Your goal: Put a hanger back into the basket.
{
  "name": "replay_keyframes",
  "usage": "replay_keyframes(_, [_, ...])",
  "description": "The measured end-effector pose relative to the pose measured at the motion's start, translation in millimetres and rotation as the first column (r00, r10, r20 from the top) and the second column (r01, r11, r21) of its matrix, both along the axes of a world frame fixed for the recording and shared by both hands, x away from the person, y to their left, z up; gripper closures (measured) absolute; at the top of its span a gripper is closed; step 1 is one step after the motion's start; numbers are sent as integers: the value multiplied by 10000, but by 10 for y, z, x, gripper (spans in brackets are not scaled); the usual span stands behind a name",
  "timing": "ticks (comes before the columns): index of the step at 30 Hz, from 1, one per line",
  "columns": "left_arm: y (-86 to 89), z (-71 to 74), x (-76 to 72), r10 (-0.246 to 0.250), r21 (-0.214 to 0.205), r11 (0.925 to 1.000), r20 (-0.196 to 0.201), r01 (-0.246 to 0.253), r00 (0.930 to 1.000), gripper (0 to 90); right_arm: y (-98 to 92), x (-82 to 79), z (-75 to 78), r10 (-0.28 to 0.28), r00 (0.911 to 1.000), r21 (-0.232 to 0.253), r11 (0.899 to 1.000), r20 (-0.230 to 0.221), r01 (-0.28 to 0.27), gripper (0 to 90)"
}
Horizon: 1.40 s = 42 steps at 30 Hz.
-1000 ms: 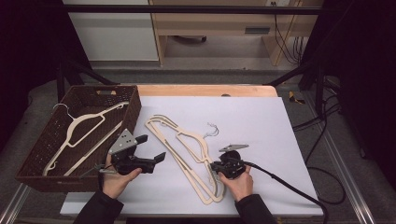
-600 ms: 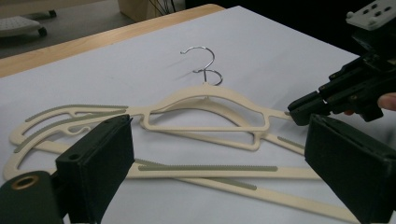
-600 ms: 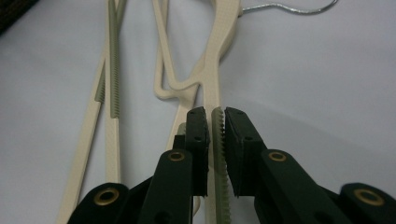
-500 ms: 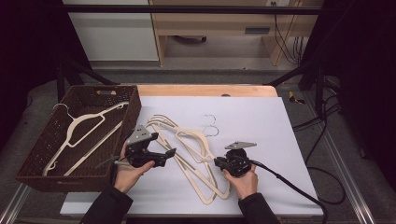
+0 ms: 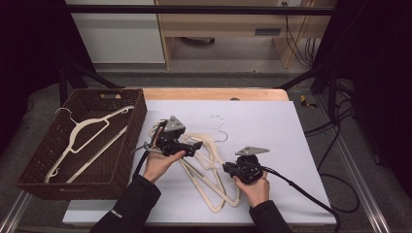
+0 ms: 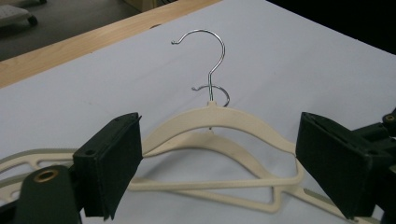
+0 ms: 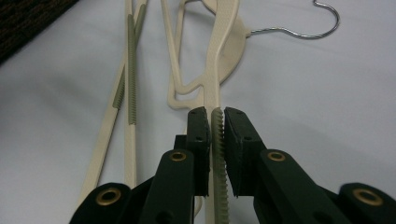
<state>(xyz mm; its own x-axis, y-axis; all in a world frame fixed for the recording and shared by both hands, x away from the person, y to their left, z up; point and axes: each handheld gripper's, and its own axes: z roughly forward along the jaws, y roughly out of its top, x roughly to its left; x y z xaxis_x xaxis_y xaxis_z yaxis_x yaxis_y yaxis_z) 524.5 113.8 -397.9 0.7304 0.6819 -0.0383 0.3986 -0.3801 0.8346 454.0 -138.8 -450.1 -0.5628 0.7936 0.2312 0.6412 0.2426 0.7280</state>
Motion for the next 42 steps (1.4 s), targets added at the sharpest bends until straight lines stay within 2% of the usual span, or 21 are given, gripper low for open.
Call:
replay_keyframes(4, [-156,-50,122,-80,168,9998,46,79,10000,210,-7,-3,2,54,10000,-126,9999,35,-54,811])
replay_keyframes(7, [-254,-85,191,-23,223,9997,72,21,10000,241,-1,-11,10,28,10000,28,10000,43,-28,811])
replay_keyframes(10, [-300,-121,259,23,28,10000,63,-23,10000,280,-4,-15,13,73,9999,39,10000,110,-74,811])
replay_keyframes(15, [-350,-199,344,199,210,9996,-49,-198,9998,346,-2,-21,17,95,9999,93,9999,137,-96,812])
replay_keyframes(17, [-365,-223,373,274,125,9996,-100,-273,9996,388,-3,-22,19,104,9999,115,9999,128,-105,812])
replay_keyframes(21, [-409,-259,428,176,217,9996,-296,-170,9994,477,-5,-23,20,140,9998,72,9999,165,-142,812])
replay_keyframes(22, [-432,-270,431,232,76,9997,-331,-229,9992,496,-5,-26,22,153,9998,84,9998,144,-154,812])
replay_keyframes(23, [-432,-266,438,86,286,9996,-353,-76,9993,515,-8,-23,21,190,9996,81,9998,203,-192,812])
replay_keyframes(28, [-461,-298,469,15,223,9998,-549,-3,9985,651,-10,-30,30,245,9995,101,9996,224,-247,813])
replay_keyframes(31, [-461,-311,480,-45,331,9994,-579,64,9983,727,-9,-36,32,258,9995,111,9996,208,-261,813])
replay_keyframes(34, [-456,-305,477,-193,152,9997,-701,204,9974,808,-7,-39,33,253,9994,146,9996,221,-257,813])
replay_keyframes(42, [-443,-201,384,-164,559,9983,-356,184,9992,829,-17,-56,58,484,9986,300,9983,230,-491,813])
